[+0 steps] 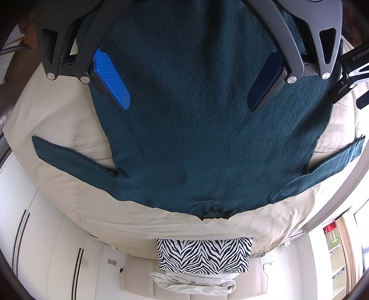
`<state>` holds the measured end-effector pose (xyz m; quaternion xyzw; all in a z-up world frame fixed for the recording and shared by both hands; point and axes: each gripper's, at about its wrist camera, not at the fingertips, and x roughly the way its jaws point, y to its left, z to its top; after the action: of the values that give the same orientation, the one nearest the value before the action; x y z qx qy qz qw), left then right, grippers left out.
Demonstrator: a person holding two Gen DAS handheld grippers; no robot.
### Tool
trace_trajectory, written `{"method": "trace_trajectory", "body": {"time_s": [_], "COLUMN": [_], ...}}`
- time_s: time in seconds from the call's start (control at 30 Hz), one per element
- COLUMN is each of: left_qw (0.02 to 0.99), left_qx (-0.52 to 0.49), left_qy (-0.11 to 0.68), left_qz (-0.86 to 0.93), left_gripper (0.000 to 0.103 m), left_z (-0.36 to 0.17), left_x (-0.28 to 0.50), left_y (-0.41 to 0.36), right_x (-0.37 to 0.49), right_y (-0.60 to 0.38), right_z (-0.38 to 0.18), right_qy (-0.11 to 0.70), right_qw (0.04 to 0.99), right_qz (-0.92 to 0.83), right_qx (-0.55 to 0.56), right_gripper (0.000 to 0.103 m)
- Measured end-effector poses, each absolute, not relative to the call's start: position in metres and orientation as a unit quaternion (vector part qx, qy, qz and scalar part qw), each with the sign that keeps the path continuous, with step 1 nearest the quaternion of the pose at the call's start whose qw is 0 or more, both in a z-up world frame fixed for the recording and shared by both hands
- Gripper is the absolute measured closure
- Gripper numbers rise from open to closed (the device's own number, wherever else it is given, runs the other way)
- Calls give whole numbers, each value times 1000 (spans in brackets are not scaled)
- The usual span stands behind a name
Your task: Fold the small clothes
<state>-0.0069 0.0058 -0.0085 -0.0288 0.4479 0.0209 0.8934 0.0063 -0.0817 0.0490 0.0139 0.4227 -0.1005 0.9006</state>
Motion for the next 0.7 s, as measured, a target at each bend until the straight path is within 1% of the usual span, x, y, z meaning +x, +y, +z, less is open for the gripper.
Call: {"method": "trace_trajectory", "body": {"time_s": [0.7], "left_qw": [892], "left_qx": [-34], "left_qy": [450], "left_qz": [21], "left_gripper": [0], "left_z": [-11], "left_x": [-8], "left_y": [10], "right_x": [9], "right_y": [-79], "right_z": [51], "right_qy": [428], "right_qw": [898], "right_qz": [-102], "right_qx": [12], "right_gripper": [0]}}
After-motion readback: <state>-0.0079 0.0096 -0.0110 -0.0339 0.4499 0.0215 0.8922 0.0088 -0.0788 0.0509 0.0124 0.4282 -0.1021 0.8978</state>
